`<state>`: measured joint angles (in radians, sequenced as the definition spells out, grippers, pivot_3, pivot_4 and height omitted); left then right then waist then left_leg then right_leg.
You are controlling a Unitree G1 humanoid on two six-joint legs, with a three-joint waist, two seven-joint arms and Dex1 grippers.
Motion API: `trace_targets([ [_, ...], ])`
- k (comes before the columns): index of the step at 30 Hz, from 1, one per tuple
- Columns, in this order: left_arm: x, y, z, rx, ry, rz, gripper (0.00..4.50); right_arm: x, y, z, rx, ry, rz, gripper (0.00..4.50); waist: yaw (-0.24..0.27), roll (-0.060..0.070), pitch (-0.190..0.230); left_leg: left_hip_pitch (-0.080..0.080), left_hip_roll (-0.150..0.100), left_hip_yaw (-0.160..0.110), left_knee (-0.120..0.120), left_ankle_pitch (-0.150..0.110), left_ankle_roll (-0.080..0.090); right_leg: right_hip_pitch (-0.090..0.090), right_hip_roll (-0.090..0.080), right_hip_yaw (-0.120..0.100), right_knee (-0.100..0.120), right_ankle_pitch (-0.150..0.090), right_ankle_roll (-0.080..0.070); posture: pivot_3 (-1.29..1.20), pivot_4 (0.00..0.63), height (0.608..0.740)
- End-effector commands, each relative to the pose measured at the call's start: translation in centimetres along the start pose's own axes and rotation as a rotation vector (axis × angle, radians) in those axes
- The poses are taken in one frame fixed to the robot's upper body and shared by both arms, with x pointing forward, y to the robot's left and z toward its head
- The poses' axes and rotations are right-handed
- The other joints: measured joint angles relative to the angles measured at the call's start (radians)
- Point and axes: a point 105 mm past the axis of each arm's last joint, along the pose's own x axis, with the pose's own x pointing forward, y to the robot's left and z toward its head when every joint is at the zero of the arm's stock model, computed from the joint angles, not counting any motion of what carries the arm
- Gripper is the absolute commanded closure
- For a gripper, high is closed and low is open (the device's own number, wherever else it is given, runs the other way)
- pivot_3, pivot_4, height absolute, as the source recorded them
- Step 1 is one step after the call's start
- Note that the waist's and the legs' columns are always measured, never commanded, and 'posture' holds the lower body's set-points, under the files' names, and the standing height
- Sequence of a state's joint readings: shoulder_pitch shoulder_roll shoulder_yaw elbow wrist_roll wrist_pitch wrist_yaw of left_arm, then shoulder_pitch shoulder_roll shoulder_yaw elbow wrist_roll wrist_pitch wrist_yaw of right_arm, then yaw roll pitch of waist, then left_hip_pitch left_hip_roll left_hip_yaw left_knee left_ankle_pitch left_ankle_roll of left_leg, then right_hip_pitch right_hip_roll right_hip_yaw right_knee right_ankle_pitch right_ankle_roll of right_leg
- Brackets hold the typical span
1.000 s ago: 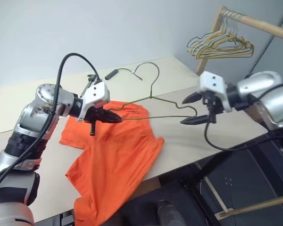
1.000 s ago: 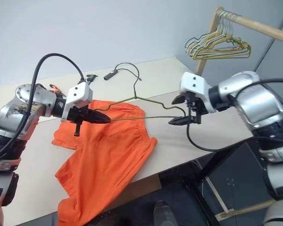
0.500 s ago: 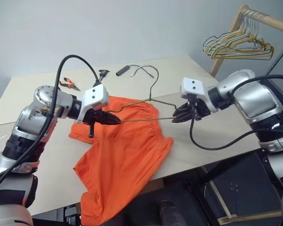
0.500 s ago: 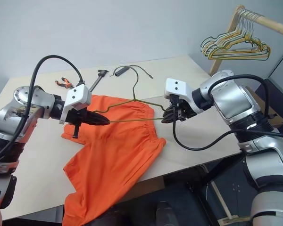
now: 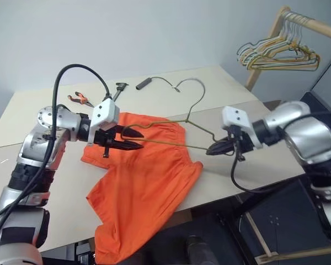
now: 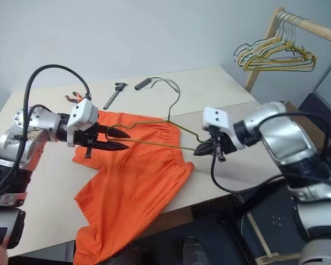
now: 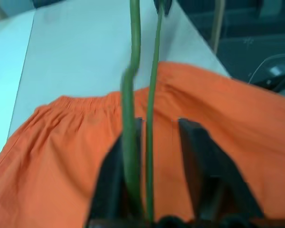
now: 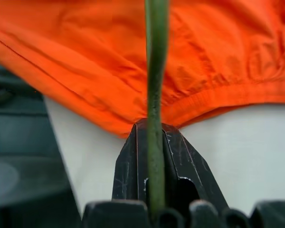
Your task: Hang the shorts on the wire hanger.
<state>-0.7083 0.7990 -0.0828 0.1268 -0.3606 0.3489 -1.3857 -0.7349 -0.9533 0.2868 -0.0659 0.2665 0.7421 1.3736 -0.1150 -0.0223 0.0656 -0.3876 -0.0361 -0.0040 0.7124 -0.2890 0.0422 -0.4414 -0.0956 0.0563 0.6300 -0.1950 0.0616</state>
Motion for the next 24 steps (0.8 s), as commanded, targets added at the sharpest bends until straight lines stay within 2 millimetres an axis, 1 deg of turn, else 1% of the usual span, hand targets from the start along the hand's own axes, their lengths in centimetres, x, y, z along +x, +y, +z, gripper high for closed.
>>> trace_targets([
  [1, -2.7, 1.6, 1.2, -0.024, -0.081, 0.137, 1.63, -2.2, -0.3, -2.3, 0.172, -0.002, -0.115, 4.5, 0.005, 0.0, 0.0, 0.001, 0.0, 0.0, 0.0, 0.0, 0.0, 0.001, 0.0, 0.0, -0.001, 0.0, 0.0, -0.11, 0.025, 0.74],
  [3, -3.0, 0.4, 1.2, -0.049, -0.099, 0.117, 1.0, -2.7, -0.1, -4.2, 0.33, 0.012, -0.15, 4.5, 0.002, 0.0, 0.0, 0.002, 0.0, 0.001, 0.0, 0.0, 0.001, 0.001, -0.001, 0.001, 0.0, 0.0, 0.0, -0.1, 0.037, 0.74],
  [5, -3.0, -1.5, 1.1, -0.07, -0.111, 0.078, 0.38, -2.8, 0.1, -6.1, 0.529, 0.002, -0.179, 4.5, -0.003, 0.001, -0.001, 0.006, 0.001, 0.003, -0.001, -0.001, 0.001, 0.003, -0.001, 0.002, 0.0, 0.0, 0.0, -0.09, 0.044, 0.74],
  [6, -3.0, -2.0, 1.2, -0.075, -0.115, 0.068, 0.09, -2.8, 0.2, -6.6, 0.591, -0.003, -0.182, 4.5, -0.003, 0.001, -0.001, 0.007, 0.001, 0.003, -0.002, -0.001, 0.001, 0.004, 0.0, 0.003, 0.0, 0.0, 0.0, -0.09, 0.045, 0.74],
  [9, -2.7, -3.8, 1.2, -0.069, -0.104, 0.038, 0.04, -2.4, 0.5, -8.0, 0.82, 0.002, -0.172, 4.5, 0.001, 0.001, -0.001, 0.009, 0.001, 0.003, -0.001, -0.001, 0.002, 0.006, 0.0, 0.003, 0.0, 0.0, 0.0, -0.08, 0.057, 0.74],
  [12, -2.4, -5.0, 1.4, -0.071, -0.114, 0.011, 0.04, -1.6, 0.9, -9.2, 0.958, 0.026, -0.125, 4.5, 0.01, 0.002, 0.001, 0.015, 0.002, 0.003, -0.002, -0.002, 0.002, 0.013, 0.0, 0.003, -0.001, 0.0, 0.0, -0.07, 0.065, 0.74],
  [14, -2.2, -5.4, 1.6, -0.071, -0.135, 0.015, 0.04, -1.1, 0.8, -9.6, 0.996, 0.017, -0.11, 4.5, 0.018, 0.002, 0.001, 0.02, 0.002, 0.003, -0.003, -0.002, 0.003, 0.019, 0.001, 0.003, -0.004, 0.0, 0.0, -0.06, 0.068, 0.74],
  [16, -2.0, -5.9, 1.7, -0.072, -0.169, 0.03, 0.04, -0.8, 1.0, -9.5, 1.03, 0.013, -0.069, 4.5, 0.022, 0.003, 0.002, 0.021, 0.002, 0.003, -0.002, -0.002, 0.003, 0.02, 0.001, 0.003, -0.004, 0.0, 0.001, -0.05, 0.072, 0.74],
  [19, -1.9, -6.9, 1.6, -0.065, -0.176, 0.01, 0.04, -0.6, 1.0, -9.4, 1.042, 0.006, -0.045, 4.5, 0.029, 0.003, 0.003, 0.02, 0.002, 0.004, -0.002, -0.002, 0.003, 0.019, 0.002, 0.003, -0.004, 0.0, 0.001, -0.05, 0.074, 0.74],
  [24, -2.2, -6.7, 1.8, -0.07, -0.169, 0.027, 0.04, -0.5, 1.2, -8.7, 1.035, -0.045, 0.015, 4.5, 0.047, 0.003, 0.004, 0.02, 0.002, 0.004, -0.002, -0.002, 0.003, 0.02, 0.002, 0.003, -0.004, 0.0, 0.001, -0.04, 0.077, 0.74],
])
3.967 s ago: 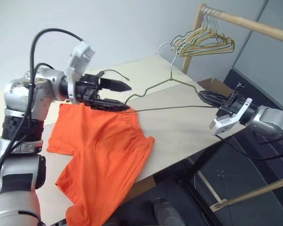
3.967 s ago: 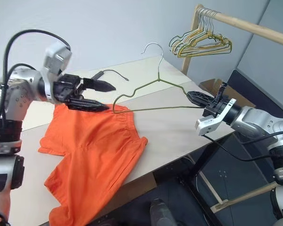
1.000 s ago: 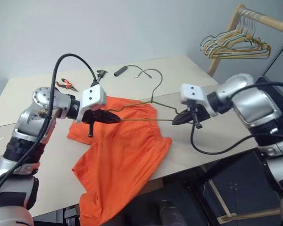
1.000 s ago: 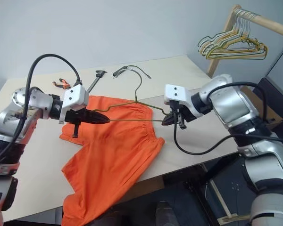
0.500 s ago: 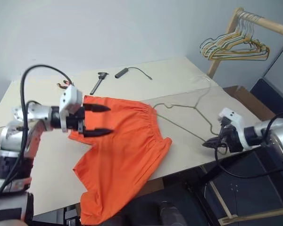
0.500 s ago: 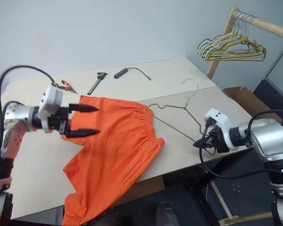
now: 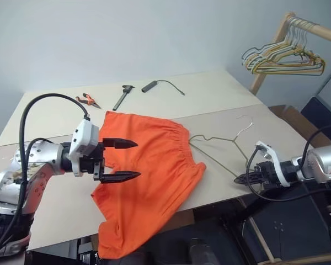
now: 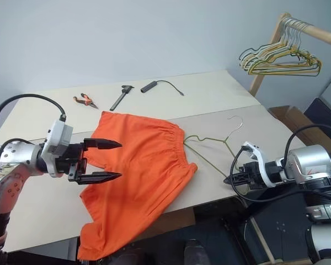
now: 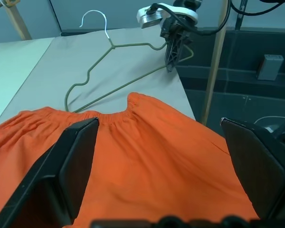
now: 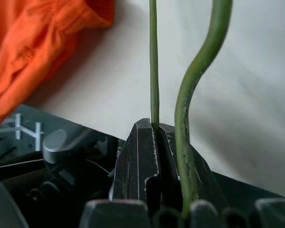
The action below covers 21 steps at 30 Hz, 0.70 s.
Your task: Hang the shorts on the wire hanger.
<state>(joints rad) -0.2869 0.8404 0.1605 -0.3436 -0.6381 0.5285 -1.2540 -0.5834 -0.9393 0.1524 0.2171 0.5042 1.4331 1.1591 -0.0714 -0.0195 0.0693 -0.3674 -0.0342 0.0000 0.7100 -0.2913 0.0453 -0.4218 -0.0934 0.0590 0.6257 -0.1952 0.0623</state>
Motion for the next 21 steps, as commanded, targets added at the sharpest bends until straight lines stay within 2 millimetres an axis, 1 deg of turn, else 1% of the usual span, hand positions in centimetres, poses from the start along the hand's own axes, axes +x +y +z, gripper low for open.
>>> trace_targets([
  [1, -0.5, 0.1, 1.3, 0.048, -0.01, 0.02, 0.04, -0.5, 1.5, 1.0, -0.048, -0.036, 0.077, 4.5, 0.005, 0.0, 0.001, 0.0, 0.0, 0.0, 0.0, 0.0, 0.0, 0.0, 0.0, 0.0, 0.0, 0.0, 0.0, -0.03, 0.077, 0.74],
  [6, -0.6, 0.1, 1.3, 0.049, -0.003, 0.017, 0.04, -0.7, 2.3, 0.6, -0.06, -0.02, 0.129, 4.5, 0.011, 0.0, 0.005, 0.0, 0.0, 0.0, 0.0, 0.0, 0.0, 0.0, 0.0, 0.0, -0.001, 0.0, 0.0, -0.03, 0.079, 0.74],
  [9, -0.6, 0.0, 1.2, 0.049, 0.001, 0.015, 0.04, -1.2, 3.1, 0.0, -0.076, -0.005, 0.178, 4.5, 0.015, 0.0, 0.007, 0.0, 0.0, 0.0, 0.0, 0.0, 0.0, 0.0, 0.001, 0.0, -0.001, 0.0, 0.0, -0.03, 0.08, 0.74],
  [11, -0.7, -0.2, 1.1, 0.045, 0.008, 0.002, 0.04, -1.2, 3.4, -0.9, -0.09, 0.051, 0.186, 4.5, 0.016, 0.0, 0.008, 0.0, 0.0, 0.0, 0.0, 0.0, 0.0, 0.0, 0.001, 0.0, -0.001, 0.0, 0.001, -0.03, 0.08, 0.74],
  [14, -0.8, -0.2, 1.0, 0.053, 0.022, -0.008, 0.04, -0.1, 2.9, -1.0, -0.092, 0.085, 0.154, 4.5, 0.016, -0.001, 0.009, 0.0, 0.001, 0.001, 0.0, 0.0, 0.0, 0.0, 0.001, 0.0, -0.002, 0.0, 0.001, -0.02, 0.078, 0.74],
  [16, -0.8, -0.2, 0.9, 0.058, 0.029, -0.016, 0.04, 0.8, 2.6, 0.1, -0.08, 0.053, 0.142, 4.5, 0.013, -0.001, 0.009, 0.0, 0.002, 0.001, 0.0, 0.0, 0.0, 0.001, 0.002, 0.0, -0.002, -0.001, 0.001, -0.01, 0.071, 0.74],
  [18, -0.8, -0.1, 1.1, 0.065, 0.036, -0.022, 0.04, 2.1, 2.3, 1.8, -0.071, 0.012, 0.137, 4.5, 0.008, -0.001, 0.009, 0.0, 0.001, 0.002, 0.0, 0.0, 0.0, 0.0, 0.002, 0.0, -0.002, 0.0, 0.001, 0.0, 0.068, 0.74],
  [21, -0.9, -0.1, 1.0, 0.077, 0.051, -0.026, 0.04, 3.6, 1.9, 3.6, -0.054, -0.027, 0.121, 4.5, 0.012, -0.001, 0.009, 0.0, 0.001, 0.002, 0.0, 0.0, 0.0, -0.001, 0.002, 0.001, -0.002, 0.0, 0.001, 0.02, 0.059, 0.74],
])
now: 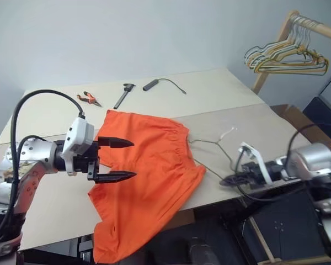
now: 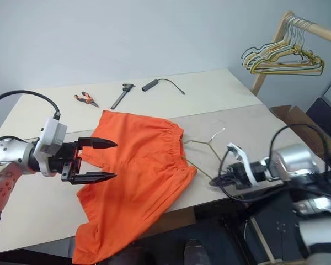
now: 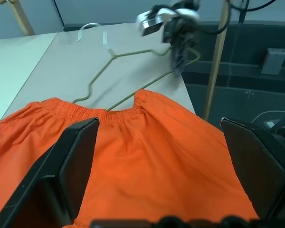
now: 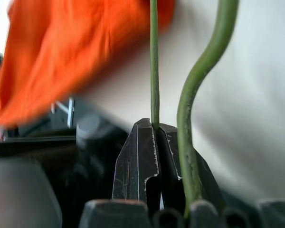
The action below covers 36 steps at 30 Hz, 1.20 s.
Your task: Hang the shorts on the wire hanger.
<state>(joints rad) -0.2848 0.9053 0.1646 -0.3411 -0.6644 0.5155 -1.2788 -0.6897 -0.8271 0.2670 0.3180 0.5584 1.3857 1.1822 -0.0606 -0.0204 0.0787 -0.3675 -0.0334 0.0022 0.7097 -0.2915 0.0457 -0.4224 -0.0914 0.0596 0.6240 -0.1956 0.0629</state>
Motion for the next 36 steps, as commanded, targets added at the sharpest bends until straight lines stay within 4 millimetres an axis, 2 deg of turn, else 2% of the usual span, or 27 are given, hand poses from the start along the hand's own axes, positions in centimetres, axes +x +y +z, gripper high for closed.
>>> trace_targets([
  [1, -0.2, 0.1, 0.7, 0.062, 0.019, -0.002, 0.04, 0.3, -0.8, 2.6, -0.02, -0.073, -0.047, 4.5, 0.006, 0.0, 0.0, 0.0, 0.0, 0.0, 0.0, 0.0, 0.0, 0.0, 0.0, 0.0, 0.0, 0.0, 0.0, 0.02, 0.056, 0.74],
  [5, -0.5, 0.2, 0.8, 0.072, 0.028, 0.005, 0.04, 1.0, -2.6, 4.1, 0.001, -0.139, -0.098, 4.5, 0.023, 0.0, 0.0, -0.002, -0.001, -0.001, -0.001, 0.0, 0.0, -0.002, -0.001, -0.001, -0.001, 0.0, -0.001, 0.05, 0.05, 0.74],
  [7, -0.7, 0.2, 0.8, 0.072, 0.032, 0.014, 0.04, 1.3, -2.9, 4.9, -0.005, -0.169, -0.093, 4.5, 0.032, 0.0, 0.0, -0.002, -0.001, -0.002, -0.002, 0.0, -0.001, -0.002, -0.001, -0.001, -0.001, 0.001, -0.001, 0.06, 0.049, 0.74],
  [12, -0.9, 0.2, 0.7, 0.074, 0.037, 0.031, 0.04, 2.4, -1.2, 5.7, -0.082, -0.129, 0.013, 4.5, 0.042, 0.0, 0.0, -0.001, -0.001, -0.002, -0.003, 0.0, -0.001, -0.002, -0.001, -0.001, -0.001, 0.001, -0.001, 0.07, 0.048, 0.74],
  [16, -1.0, 0.4, 0.6, 0.077, 0.04, 0.041, 0.04, 3.0, -1.4, 6.6, -0.111, -0.131, -0.021, 4.5, 0.039, 0.0, 0.0, 0.0, -0.001, -0.002, -0.006, 0.001, -0.002, -0.002, 0.0, -0.001, -0.001, 0.001, -0.002, 0.07, 0.043, 0.74],
  [20, -1.1, 0.6, 0.5, 0.085, 0.043, 0.043, 0.04, 1.9, -1.3, 8.3, -0.223, -0.178, -0.083, 4.5, 0.043, 0.0, 0.0, 0.0, -0.001, -0.002, -0.007, 0.002, -0.003, -0.003, 0.0, -0.001, -0.001, 0.001, -0.002, 0.06, 0.04, 0.74],
  [25, -1.4, 1.1, 0.6, 0.098, 0.051, 0.04, 0.04, 0.0, -0.2, 10.7, -0.537, -0.228, -0.239, 4.5, 0.046, 0.0, 0.0, -0.002, -0.001, -0.003, -0.008, 0.002, -0.004, -0.005, -0.001, -0.002, -0.001, 0.001, -0.002, 0.06, 0.04, 0.74],
  [28, -1.6, 2.2, 0.8, 0.131, 0.064, 0.048, 0.04, -1.1, 2.0, 11.8, -0.788, -0.26, -0.313, 4.5, 0.045, 0.001, 0.0, -0.002, -0.001, -0.002, -0.008, 0.002, -0.004, -0.006, -0.001, -0.002, -0.001, 0.001, -0.002, 0.0, 0.031, 0.74],
  [30, -2.0, 3.4, 1.4, 0.172, 0.074, 0.064, 0.04, -1.4, 4.4, 12.4, -0.947, -0.288, -0.341, 4.5, 0.043, 0.001, 0.0, -0.002, -0.001, -0.003, -0.009, 0.002, -0.005, -0.005, -0.001, -0.003, -0.001, 0.001, -0.002, -0.01, 0.027, 0.74],
  [33, -2.7, 5.7, 2.6, 0.246, 0.091, 0.105, 0.04, -0.8, 7.3, 12.4, -1.167, -0.286, -0.395, 4.5, 0.035, 0.001, -0.001, -0.002, -0.001, -0.002, -0.008, 0.003, -0.005, -0.006, 0.0, -0.003, -0.001, 0.001, -0.002, -0.04, 0.018, 0.74],
  [36, -3.6, 7.8, 4.3, 0.325, 0.107, 0.132, 0.04, 0.3, 9.5, 12.1, -1.269, -0.273, -0.4, 4.5, 0.019, 0.0, -0.001, -0.002, -0.002, -0.002, -0.008, 0.003, -0.005, -0.005, 0.0, -0.003, -0.001, 0.001, -0.002, -0.06, 0.01, 0.74],
])
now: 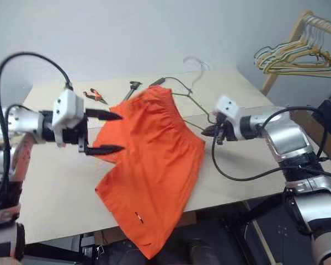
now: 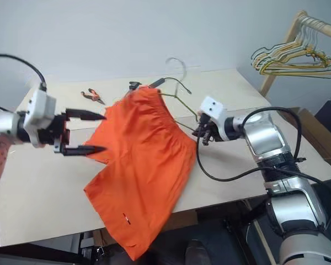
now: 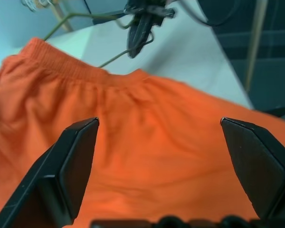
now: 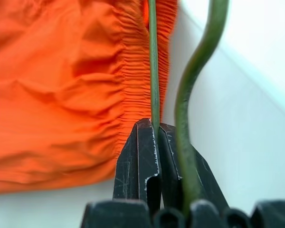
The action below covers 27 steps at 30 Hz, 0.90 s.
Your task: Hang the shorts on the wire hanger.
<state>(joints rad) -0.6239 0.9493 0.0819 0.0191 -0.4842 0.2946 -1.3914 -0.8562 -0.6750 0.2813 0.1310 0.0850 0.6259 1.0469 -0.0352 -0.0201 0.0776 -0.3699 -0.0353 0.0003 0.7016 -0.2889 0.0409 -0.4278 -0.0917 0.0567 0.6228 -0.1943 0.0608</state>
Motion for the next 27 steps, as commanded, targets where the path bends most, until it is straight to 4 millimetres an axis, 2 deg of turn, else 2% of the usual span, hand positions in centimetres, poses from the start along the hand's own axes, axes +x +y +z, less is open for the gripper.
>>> trace_targets([
  [1, -1.1, 2.6, 1.3, 0.112, 0.03, 0.029, 0.04, 0.0, 1.4, 3.4, -0.164, -0.04, -0.009, 4.5, -0.01, -0.001, -0.001, 0.0, 0.0, 0.0, 0.001, 0.0, 0.0, 0.0, 0.0, 0.0, 0.0, 0.0, 0.0, -0.07, 0.006, 0.74],
  [5, -1.0, 4.4, 1.6, 0.219, 0.089, -0.016, 0.04, 0.6, 3.4, 4.5, -0.259, -0.02, 0.051, 4.5, -0.03, -0.001, -0.002, -0.001, -0.002, 0.0, 0.001, 0.0, 0.0, 0.0, 0.0, 0.0, 0.0, 0.0, 0.0, -0.1, 0.0, 0.74],
  [8, -0.7, 5.1, 1.3, 0.263, 0.137, -0.055, 0.04, 0.7, 4.0, 4.9, -0.316, -0.009, 0.075, 4.5, -0.038, -0.002, -0.002, -0.001, -0.002, 0.0, 0.002, 0.0, 0.0, 0.0, 0.0, -0.001, 0.0, 0.0, 0.0, -0.1, 0.0, 0.74],
  [16, 1.4, 5.0, -2.2, 0.331, 0.345, -0.226, 0.04, 0.6, 4.6, 5.9, -0.374, 0.002, 0.123, 4.5, -0.064, -0.002, -0.002, -0.003, 0.0, -0.001, 0.003, 0.0, 0.001, 0.0, 0.0, -0.001, 0.002, 0.0, 0.0, -0.11, 0.0, 0.74],
  [20, 1.8, 4.8, -4.2, 0.343, 0.453, -0.283, 0.04, 0.7, 4.6, 6.0, -0.375, 0.006, 0.127, 4.5, -0.071, -0.002, -0.002, -0.004, 0.0, 0.0, 0.003, 0.0, 0.001, -0.002, 0.0, -0.001, 0.003, 0.0, 0.0, -0.11, 0.0, 0.74],
  [23, 1.7, 4.5, -5.5, 0.345, 0.523, -0.321, 0.65, 0.7, 4.7, 6.2, -0.373, 0.004, 0.132, 4.5, -0.083, -0.002, -0.002, -0.011, 0.0, 0.0, 0.005, 0.0, 0.001, -0.009, 0.0, 0.0, 0.004, 0.0, 0.0, -0.12, 0.0, 0.74],
  [27, 2.3, 4.7, -5.6, 0.32, 0.501, -0.297, 1.89, 0.7, 4.7, 6.4, -0.367, 0.002, 0.131, 4.5, -0.092, -0.002, -0.002, -0.02, 0.0, -0.002, 0.01, 0.0, 0.001, -0.015, -0.001, -0.001, 0.009, 0.001, 0.001, -0.12, 0.0, 0.74],
])
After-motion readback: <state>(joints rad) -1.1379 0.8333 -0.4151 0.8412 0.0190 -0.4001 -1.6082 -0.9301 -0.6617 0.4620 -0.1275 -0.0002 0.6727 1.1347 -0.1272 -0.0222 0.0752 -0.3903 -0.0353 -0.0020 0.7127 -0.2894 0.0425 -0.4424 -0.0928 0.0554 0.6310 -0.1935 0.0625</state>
